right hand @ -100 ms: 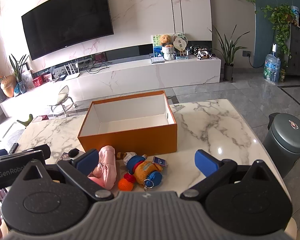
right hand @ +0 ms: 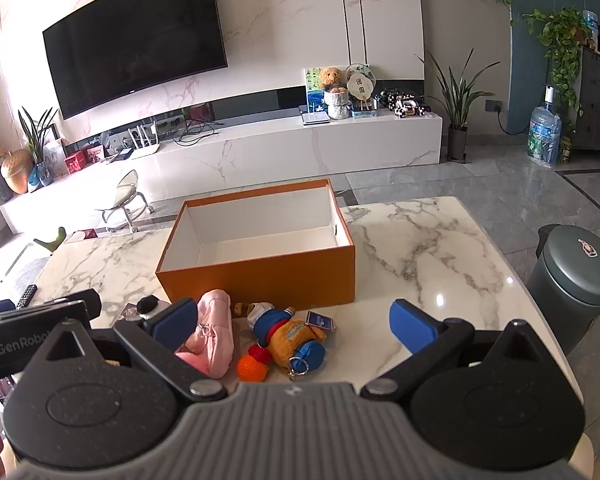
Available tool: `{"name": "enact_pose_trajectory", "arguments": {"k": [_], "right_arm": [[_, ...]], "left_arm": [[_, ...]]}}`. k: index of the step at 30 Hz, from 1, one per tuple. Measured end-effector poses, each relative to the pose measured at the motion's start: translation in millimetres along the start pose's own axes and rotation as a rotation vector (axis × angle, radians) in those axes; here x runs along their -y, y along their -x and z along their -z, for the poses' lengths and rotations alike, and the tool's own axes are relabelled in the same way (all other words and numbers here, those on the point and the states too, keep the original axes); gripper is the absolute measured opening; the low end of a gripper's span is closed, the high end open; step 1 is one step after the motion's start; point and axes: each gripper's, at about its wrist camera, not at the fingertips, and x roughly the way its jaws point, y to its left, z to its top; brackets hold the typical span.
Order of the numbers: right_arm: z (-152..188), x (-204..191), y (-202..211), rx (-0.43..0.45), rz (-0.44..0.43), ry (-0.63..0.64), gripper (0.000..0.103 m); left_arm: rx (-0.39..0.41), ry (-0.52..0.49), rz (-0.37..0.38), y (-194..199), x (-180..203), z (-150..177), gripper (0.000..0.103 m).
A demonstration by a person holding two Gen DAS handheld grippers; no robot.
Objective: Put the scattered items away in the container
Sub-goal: 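Move both tools toward the soft items beside the orange box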
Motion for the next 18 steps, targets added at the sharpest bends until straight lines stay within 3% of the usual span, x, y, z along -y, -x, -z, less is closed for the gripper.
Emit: {"name": "enact_pose_trajectory", "arguments": {"k": [18], "right_arm": [[12.3,-1.9,-8.8,0.000,0.006,-0.012,0.103]], "left_arm": [[-0.033,0.023,-0.012,-4.3,-5.4,1.8,0.103]]}}
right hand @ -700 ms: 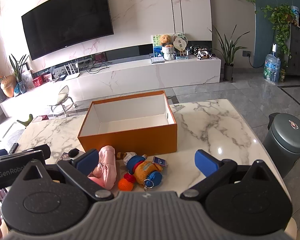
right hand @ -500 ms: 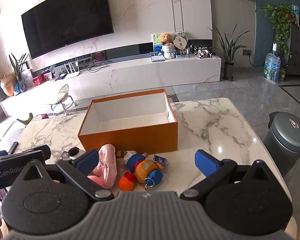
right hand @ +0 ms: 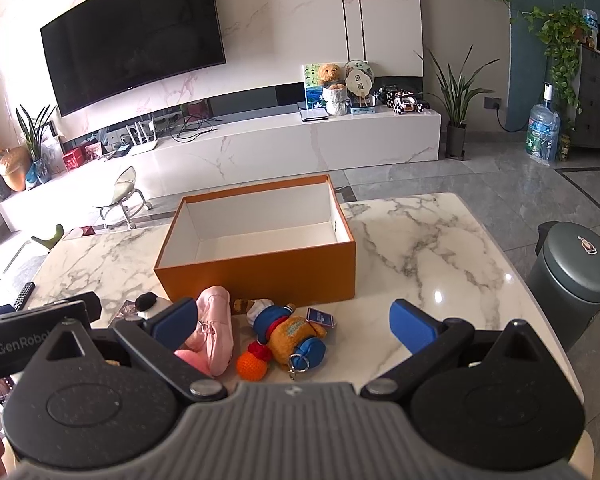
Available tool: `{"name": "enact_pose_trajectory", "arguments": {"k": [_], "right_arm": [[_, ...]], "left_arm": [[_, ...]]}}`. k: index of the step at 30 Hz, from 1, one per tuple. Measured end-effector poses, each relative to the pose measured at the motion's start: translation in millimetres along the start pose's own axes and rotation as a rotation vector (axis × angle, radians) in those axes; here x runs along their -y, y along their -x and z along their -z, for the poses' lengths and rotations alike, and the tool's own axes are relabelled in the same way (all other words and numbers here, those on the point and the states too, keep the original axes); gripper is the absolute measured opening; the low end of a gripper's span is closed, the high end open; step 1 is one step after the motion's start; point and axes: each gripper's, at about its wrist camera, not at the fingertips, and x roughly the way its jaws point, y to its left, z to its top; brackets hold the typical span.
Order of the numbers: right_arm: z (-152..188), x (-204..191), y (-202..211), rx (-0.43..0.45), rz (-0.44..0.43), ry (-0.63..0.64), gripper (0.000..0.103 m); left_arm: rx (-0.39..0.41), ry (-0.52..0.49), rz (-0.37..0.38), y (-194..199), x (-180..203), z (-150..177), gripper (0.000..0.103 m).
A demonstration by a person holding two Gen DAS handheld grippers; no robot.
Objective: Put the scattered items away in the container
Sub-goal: 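Move both tools toward the soft items beside the orange box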
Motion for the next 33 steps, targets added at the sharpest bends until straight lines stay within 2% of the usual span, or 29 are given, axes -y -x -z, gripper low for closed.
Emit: {"name": "enact_pose_trajectory", "arguments": {"k": [18,33], "right_arm": [[9.1,0.1,-3.3,-0.010,0.010,-0.007,0.103],[15.2,-2.5,-6.4,-0.070,0.022,-0.001,0.103]], "left_arm": [[-0.015,-0.003,-0.001,1.2,4.0,0.6,0.103],[-0.075,0.002,0.002,-8.3,0.3,13.2,0.103]]}}
